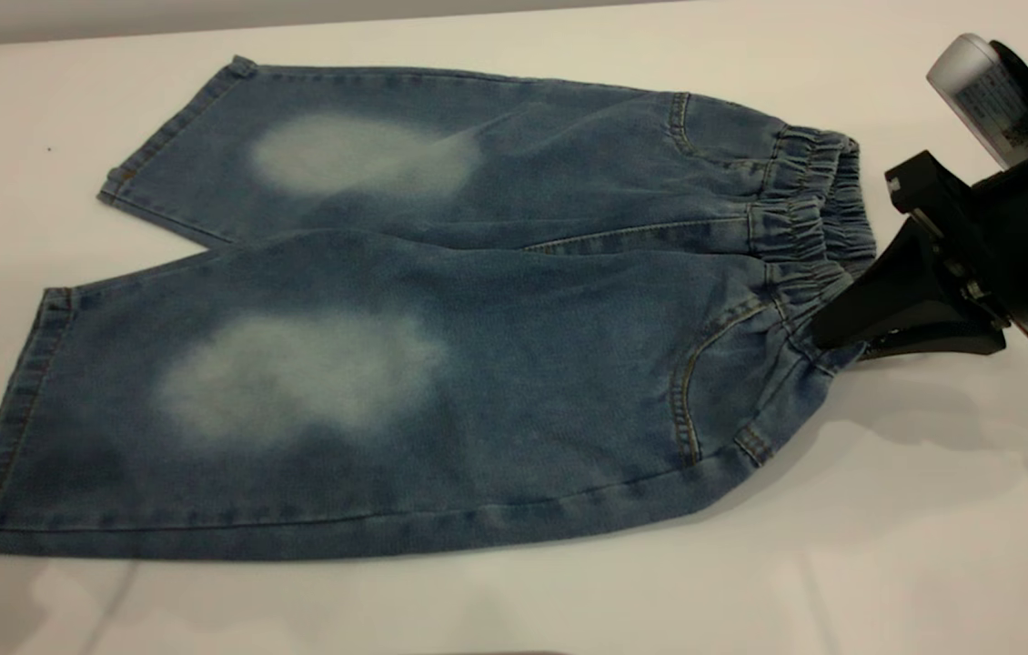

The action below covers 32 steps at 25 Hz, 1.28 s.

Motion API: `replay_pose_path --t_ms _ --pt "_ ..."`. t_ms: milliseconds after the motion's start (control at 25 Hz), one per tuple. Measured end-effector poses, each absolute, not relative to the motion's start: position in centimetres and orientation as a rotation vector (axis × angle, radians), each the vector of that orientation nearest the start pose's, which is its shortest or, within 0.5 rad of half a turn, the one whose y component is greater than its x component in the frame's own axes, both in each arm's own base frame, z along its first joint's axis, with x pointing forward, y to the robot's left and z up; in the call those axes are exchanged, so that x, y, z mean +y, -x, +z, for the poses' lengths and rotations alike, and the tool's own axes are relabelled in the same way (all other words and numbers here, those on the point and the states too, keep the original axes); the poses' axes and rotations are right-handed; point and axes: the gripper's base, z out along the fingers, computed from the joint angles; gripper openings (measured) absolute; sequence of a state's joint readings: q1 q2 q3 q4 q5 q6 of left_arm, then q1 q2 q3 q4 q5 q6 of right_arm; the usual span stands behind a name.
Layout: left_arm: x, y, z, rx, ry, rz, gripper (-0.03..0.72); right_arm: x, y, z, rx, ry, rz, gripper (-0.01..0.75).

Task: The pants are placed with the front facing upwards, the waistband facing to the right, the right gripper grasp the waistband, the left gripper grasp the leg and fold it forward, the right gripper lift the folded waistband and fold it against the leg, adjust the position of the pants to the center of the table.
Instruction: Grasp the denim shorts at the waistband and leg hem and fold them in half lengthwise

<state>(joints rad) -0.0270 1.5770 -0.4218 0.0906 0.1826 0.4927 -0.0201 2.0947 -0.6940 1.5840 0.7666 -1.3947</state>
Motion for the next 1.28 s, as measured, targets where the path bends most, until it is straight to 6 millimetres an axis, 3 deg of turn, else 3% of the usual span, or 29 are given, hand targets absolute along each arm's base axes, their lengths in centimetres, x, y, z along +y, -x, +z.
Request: replay_pose_path --t_ms 360,920,1080,1280 --pt "-0.5 -21.4 7.2 2.762 -0.869 0.109 0.484 5.8 -27.9 4.8 2.729 -0.145 1.129 0.038" --pt "-0.7 -21.8 5.1 2.749 -0.843 0.096 0.472 5.8 -27.9 4.8 2.727 -0.143 1.130 0.041" --pt "-0.7 -21.8 5.0 2.760 -0.814 0.089 0.382 5.8 -27.9 4.9 2.725 -0.143 1.134 0.041" --pt "-0.8 -22.3 5.1 2.717 -0.782 0.096 0.157 5.8 -27.9 4.9 2.722 -0.141 1.144 0.041"
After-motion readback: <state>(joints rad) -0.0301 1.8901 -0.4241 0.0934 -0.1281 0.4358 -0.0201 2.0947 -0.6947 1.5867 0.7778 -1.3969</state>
